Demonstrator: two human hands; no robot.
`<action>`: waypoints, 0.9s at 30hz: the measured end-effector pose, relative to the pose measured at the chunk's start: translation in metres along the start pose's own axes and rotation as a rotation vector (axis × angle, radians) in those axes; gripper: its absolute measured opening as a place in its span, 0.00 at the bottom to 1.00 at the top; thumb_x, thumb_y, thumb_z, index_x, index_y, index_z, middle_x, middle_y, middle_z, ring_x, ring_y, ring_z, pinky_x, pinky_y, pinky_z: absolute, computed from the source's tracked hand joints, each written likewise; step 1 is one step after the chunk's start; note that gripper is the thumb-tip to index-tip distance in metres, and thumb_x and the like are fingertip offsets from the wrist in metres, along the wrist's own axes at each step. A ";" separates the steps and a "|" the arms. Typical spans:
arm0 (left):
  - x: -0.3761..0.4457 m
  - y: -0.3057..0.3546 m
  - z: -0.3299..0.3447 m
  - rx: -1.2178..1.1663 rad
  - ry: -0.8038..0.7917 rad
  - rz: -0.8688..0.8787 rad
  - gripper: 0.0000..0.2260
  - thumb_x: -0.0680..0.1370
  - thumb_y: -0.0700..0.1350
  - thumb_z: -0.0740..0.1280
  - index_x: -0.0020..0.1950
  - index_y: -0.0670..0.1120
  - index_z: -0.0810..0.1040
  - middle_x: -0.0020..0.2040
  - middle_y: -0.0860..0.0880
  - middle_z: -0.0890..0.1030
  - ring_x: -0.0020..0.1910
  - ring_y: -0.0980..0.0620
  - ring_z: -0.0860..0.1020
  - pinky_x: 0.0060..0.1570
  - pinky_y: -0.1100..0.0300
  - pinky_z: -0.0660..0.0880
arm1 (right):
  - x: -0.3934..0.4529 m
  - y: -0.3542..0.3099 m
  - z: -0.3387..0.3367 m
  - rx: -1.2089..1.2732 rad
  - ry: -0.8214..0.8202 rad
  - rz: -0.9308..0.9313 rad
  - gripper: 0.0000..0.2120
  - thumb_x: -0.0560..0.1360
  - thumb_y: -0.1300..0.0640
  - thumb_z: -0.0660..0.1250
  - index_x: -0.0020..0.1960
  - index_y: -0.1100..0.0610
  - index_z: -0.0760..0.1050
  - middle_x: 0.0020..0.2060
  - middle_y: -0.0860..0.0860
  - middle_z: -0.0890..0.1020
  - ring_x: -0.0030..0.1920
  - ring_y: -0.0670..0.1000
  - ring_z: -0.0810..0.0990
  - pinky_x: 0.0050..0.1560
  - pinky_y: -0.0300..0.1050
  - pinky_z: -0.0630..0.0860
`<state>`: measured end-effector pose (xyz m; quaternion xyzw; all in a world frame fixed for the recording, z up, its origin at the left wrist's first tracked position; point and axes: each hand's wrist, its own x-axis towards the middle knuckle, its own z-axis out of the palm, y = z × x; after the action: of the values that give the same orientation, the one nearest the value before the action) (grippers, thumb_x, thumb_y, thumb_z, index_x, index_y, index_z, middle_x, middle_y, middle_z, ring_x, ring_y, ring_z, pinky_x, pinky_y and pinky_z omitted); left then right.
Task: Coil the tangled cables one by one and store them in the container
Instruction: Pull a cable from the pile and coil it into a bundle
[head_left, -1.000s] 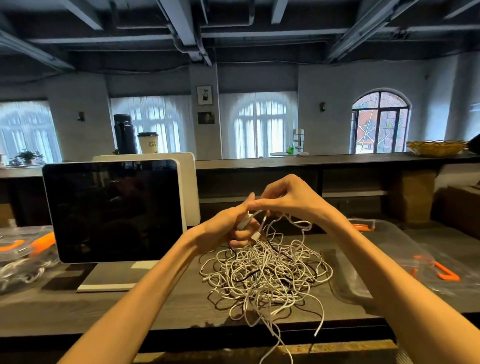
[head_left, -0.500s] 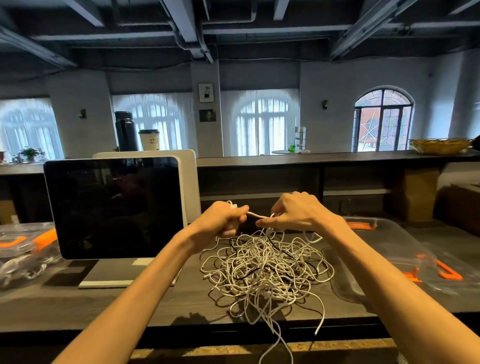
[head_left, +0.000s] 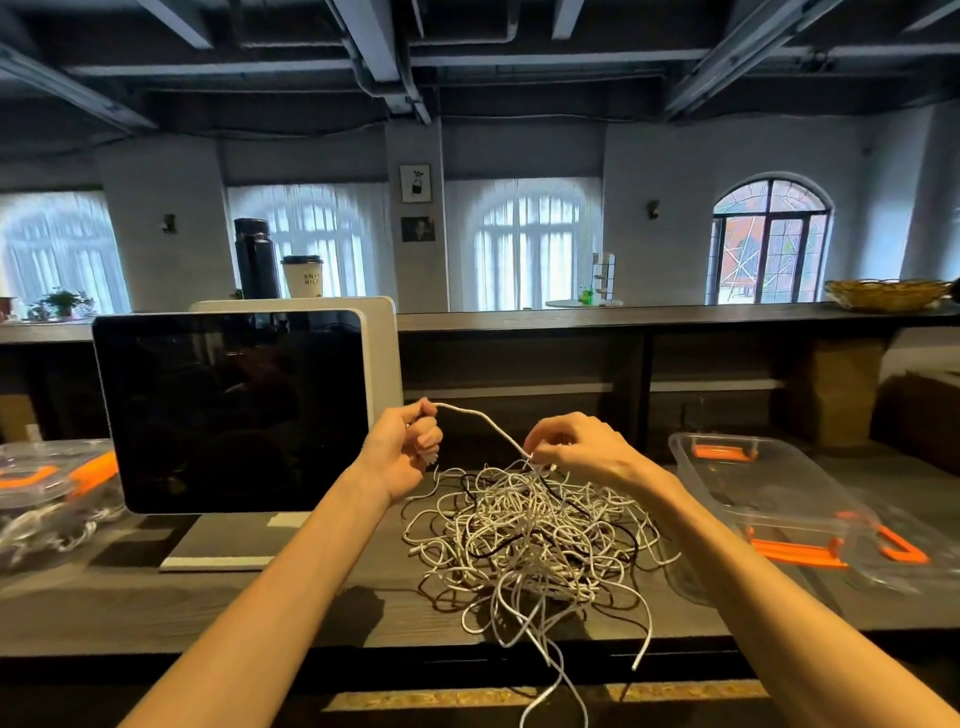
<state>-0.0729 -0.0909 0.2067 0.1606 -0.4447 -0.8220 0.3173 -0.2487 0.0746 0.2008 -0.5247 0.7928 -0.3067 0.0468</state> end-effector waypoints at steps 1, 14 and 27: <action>-0.001 -0.001 0.000 0.024 -0.026 -0.025 0.13 0.86 0.42 0.54 0.44 0.44 0.72 0.24 0.53 0.61 0.22 0.57 0.62 0.24 0.66 0.58 | -0.001 -0.003 0.000 -0.109 -0.007 0.001 0.05 0.77 0.47 0.68 0.51 0.42 0.82 0.52 0.43 0.81 0.54 0.48 0.80 0.59 0.55 0.77; 0.001 -0.005 0.016 0.249 -0.111 0.045 0.14 0.86 0.48 0.57 0.44 0.44 0.73 0.24 0.53 0.64 0.22 0.58 0.63 0.27 0.68 0.62 | 0.011 -0.067 0.023 0.502 0.013 -0.009 0.15 0.76 0.62 0.68 0.63 0.58 0.78 0.44 0.54 0.86 0.41 0.48 0.84 0.41 0.39 0.78; -0.032 0.009 0.016 -0.065 -0.728 -0.284 0.17 0.86 0.51 0.56 0.41 0.45 0.72 0.27 0.53 0.59 0.23 0.57 0.64 0.24 0.66 0.60 | 0.017 -0.061 0.025 0.580 0.187 -0.253 0.16 0.80 0.42 0.67 0.47 0.54 0.84 0.36 0.49 0.83 0.39 0.43 0.79 0.43 0.38 0.73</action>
<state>-0.0545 -0.0632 0.2225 -0.0916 -0.4752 -0.8747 0.0269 -0.1967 0.0329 0.2174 -0.5535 0.6017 -0.5699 0.0830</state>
